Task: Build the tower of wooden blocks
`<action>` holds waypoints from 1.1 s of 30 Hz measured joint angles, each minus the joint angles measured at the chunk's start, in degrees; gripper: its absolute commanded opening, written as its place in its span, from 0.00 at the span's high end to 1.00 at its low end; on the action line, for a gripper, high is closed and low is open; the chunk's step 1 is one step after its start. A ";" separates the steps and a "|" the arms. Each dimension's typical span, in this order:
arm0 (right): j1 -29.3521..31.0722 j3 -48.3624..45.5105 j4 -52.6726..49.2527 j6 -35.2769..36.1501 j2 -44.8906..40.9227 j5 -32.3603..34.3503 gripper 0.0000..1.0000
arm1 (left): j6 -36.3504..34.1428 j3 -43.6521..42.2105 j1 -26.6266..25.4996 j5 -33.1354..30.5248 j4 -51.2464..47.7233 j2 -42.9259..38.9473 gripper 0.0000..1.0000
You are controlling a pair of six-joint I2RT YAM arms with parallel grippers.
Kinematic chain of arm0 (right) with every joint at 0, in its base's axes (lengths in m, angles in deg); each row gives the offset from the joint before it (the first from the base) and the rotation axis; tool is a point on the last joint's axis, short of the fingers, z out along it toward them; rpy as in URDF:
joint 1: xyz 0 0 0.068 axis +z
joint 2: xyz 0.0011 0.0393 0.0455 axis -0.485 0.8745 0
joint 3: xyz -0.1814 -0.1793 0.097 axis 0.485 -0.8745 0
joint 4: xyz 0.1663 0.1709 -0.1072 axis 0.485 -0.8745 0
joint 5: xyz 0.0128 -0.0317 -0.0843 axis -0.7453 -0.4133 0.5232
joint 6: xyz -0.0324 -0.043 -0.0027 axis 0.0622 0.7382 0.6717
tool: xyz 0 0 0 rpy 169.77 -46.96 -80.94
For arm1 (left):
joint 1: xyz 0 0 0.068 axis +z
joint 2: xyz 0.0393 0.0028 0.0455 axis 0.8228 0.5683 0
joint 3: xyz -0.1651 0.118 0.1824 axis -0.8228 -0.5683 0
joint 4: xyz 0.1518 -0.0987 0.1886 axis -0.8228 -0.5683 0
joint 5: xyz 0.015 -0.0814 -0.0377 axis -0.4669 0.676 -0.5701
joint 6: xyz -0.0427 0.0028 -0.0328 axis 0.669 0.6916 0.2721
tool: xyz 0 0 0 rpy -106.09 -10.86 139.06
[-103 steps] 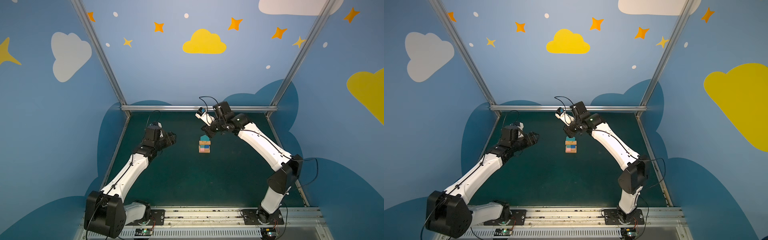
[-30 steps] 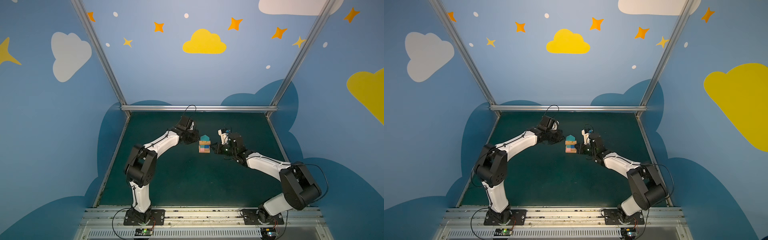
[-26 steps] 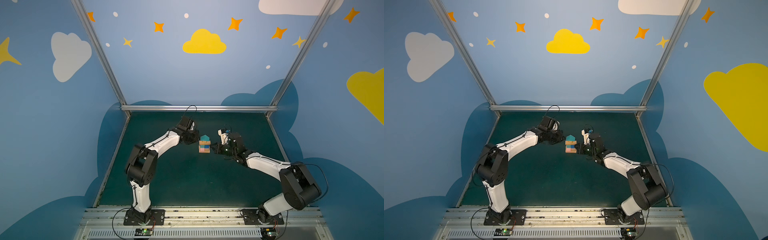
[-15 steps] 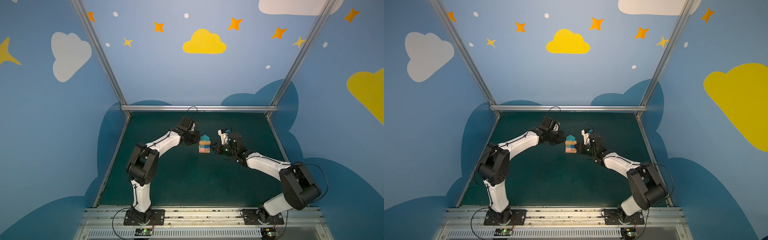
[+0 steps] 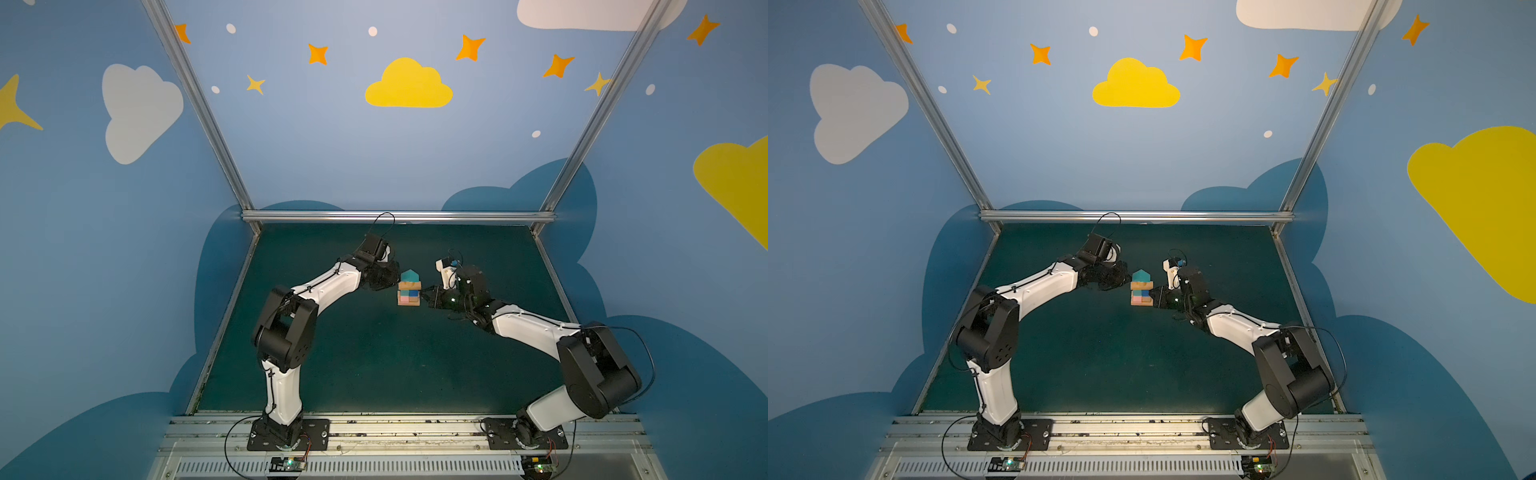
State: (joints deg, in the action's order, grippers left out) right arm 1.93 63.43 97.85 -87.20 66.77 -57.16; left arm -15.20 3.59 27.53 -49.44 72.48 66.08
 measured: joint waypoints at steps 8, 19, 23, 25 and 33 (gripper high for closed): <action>-0.17 0.00 0.00 -0.09 0.02 -0.04 1.00 | 0.00 0.07 -0.07 0.07 0.00 0.00 0.96; -0.22 0.00 0.00 -0.09 0.20 -0.11 1.00 | 0.00 0.20 -0.11 0.17 -0.07 0.00 0.96; -0.26 0.00 0.00 -0.09 0.20 -0.17 1.00 | 0.00 0.79 -0.11 0.17 -0.13 0.02 0.96; -0.28 0.00 0.00 -0.09 0.20 -0.17 1.00 | 0.00 0.81 -0.11 0.17 -0.15 0.02 0.96; -0.50 0.00 0.00 -0.09 0.26 -0.15 1.00 | -0.02 0.81 -0.33 -0.04 -0.68 0.07 0.96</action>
State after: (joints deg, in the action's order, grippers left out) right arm 1.43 63.43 97.85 -87.29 67.03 -57.32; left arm -15.22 4.40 27.21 -49.49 71.80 66.15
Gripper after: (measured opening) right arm 0.047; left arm 0.047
